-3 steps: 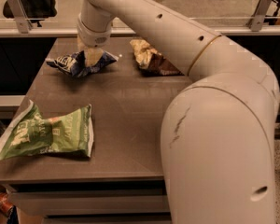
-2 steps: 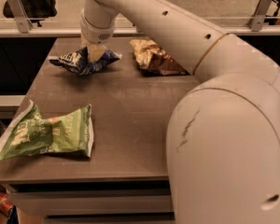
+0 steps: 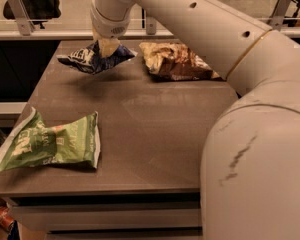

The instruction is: Move blue chip bag near green jalapeno chip bag

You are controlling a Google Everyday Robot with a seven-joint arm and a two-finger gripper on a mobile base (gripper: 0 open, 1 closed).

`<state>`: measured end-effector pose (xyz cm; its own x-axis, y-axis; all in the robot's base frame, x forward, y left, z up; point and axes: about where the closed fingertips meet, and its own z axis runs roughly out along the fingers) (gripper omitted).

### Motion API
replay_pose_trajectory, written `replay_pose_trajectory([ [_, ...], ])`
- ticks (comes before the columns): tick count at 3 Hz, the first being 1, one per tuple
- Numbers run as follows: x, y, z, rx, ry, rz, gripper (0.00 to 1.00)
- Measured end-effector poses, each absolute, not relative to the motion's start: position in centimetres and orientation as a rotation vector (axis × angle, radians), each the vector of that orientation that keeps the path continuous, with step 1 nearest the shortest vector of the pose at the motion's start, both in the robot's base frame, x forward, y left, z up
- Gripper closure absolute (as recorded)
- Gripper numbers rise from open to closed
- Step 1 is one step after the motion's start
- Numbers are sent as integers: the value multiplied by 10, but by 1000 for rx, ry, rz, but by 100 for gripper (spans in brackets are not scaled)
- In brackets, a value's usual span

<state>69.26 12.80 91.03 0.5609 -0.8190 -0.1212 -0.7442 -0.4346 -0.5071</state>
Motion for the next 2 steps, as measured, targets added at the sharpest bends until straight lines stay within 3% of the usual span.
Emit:
replay_pose_trajectory([
  [2, 681, 121, 949, -2280, 1140, -232, 100],
])
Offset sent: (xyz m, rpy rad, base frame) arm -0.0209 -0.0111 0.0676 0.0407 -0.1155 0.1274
